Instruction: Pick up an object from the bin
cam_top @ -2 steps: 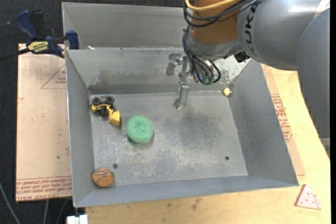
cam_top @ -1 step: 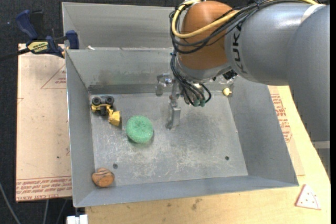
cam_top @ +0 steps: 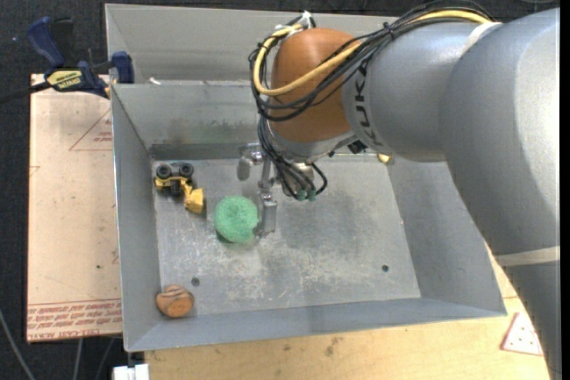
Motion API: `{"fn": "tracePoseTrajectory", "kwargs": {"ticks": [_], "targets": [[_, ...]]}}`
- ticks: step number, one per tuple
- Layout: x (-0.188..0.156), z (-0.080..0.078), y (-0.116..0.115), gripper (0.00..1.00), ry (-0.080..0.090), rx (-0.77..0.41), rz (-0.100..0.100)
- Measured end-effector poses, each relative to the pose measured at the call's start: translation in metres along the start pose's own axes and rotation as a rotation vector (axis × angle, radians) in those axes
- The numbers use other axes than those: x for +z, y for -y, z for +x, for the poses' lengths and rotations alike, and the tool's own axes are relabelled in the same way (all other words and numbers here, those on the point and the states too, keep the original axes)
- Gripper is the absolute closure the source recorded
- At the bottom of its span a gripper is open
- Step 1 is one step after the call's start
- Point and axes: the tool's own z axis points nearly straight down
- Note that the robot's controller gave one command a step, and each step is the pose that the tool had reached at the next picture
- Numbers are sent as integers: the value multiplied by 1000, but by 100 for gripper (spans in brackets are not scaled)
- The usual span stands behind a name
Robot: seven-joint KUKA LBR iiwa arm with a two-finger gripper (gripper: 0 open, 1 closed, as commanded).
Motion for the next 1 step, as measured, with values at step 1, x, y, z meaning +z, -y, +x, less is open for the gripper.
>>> {"fn": "tracePoseTrajectory", "kwargs": {"ticks": [1], "targets": [[8,0,-11,0,-3,-6,-1]]}}
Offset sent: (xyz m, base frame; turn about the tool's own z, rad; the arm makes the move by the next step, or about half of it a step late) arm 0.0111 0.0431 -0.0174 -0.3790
